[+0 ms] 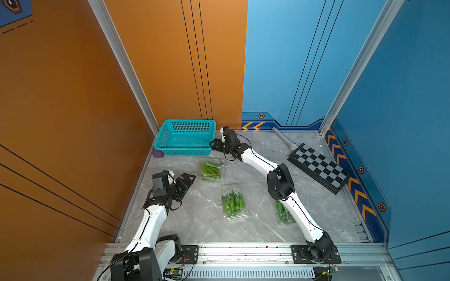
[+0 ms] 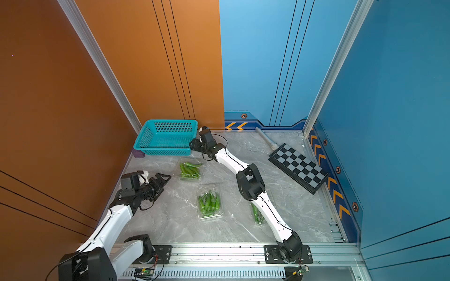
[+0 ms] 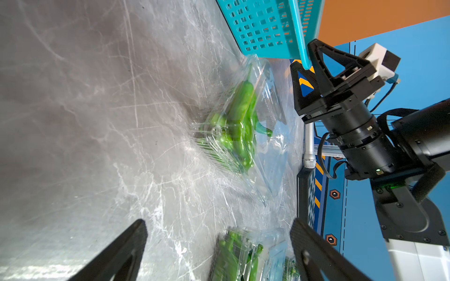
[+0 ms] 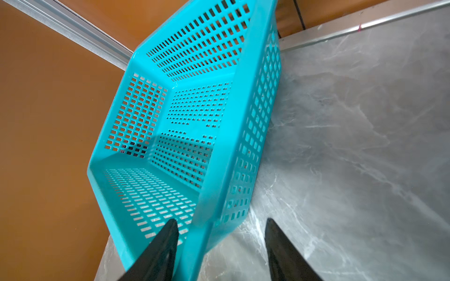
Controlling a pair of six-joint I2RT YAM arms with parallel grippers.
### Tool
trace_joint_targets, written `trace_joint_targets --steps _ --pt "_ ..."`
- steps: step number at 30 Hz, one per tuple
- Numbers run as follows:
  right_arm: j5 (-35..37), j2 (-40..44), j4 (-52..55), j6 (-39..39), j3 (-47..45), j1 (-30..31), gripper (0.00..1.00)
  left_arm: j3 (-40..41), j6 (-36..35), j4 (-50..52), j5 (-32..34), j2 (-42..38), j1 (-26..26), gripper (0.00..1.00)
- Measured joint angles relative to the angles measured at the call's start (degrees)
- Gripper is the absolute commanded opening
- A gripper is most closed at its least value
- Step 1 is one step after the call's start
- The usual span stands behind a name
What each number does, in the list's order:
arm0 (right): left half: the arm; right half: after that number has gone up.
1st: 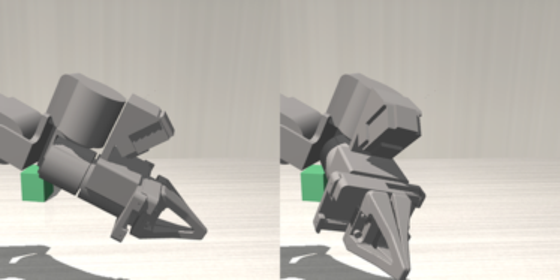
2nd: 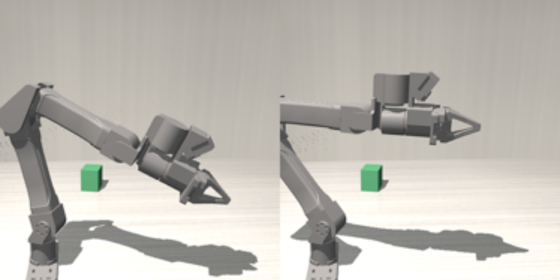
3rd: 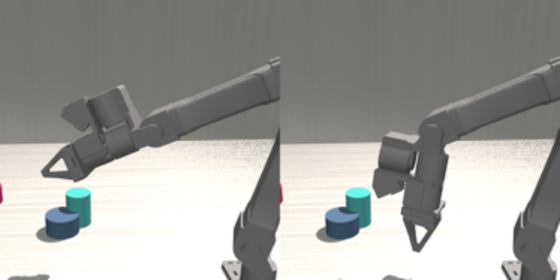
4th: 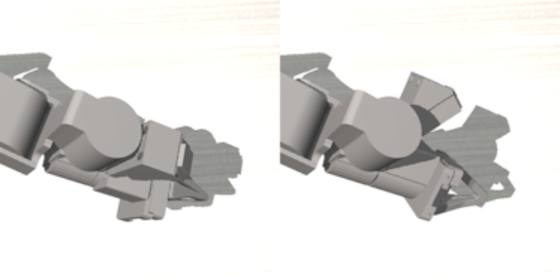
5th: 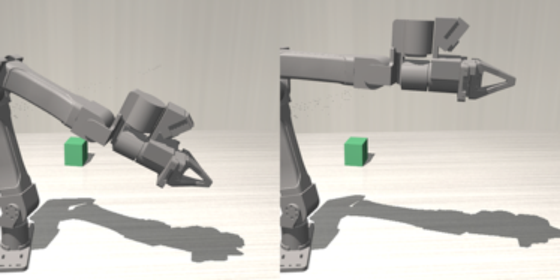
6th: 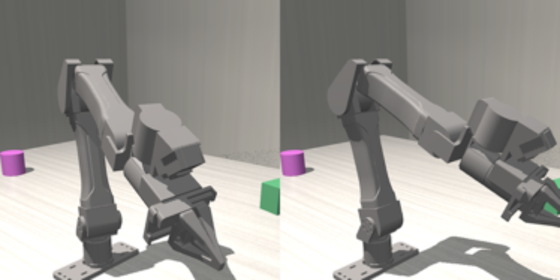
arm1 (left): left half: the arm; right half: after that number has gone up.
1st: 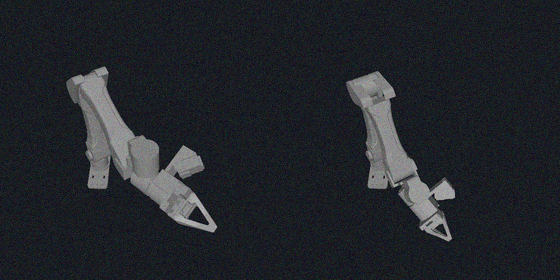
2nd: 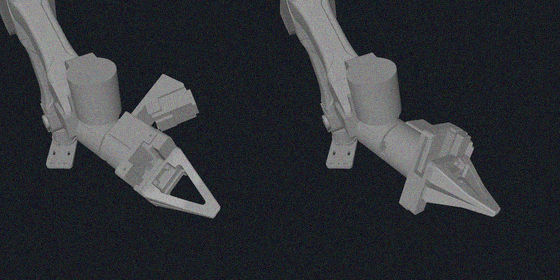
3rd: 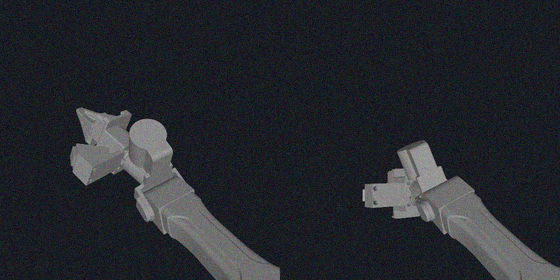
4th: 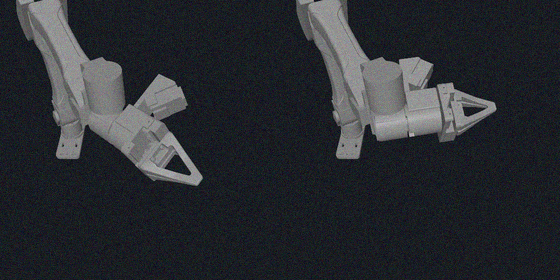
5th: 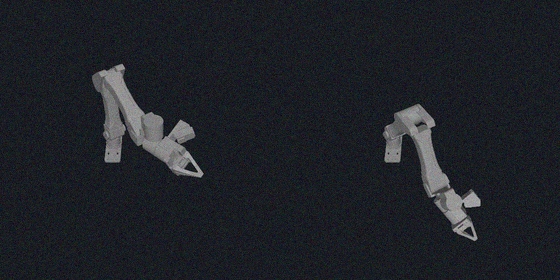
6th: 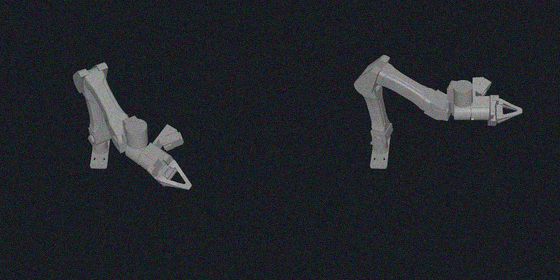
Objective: Take small green peppers out of containers
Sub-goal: Move the basket to the center of the board.
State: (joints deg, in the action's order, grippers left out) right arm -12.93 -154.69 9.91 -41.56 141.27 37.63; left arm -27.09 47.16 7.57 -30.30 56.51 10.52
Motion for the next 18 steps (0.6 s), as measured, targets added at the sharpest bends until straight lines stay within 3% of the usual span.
trace_joint_targets --steps 18 --pt "2.8 -0.9 0.2 2.8 2.3 1.8 0.33 1.3 -1.3 0.9 -0.5 -0.8 0.9 0.95"
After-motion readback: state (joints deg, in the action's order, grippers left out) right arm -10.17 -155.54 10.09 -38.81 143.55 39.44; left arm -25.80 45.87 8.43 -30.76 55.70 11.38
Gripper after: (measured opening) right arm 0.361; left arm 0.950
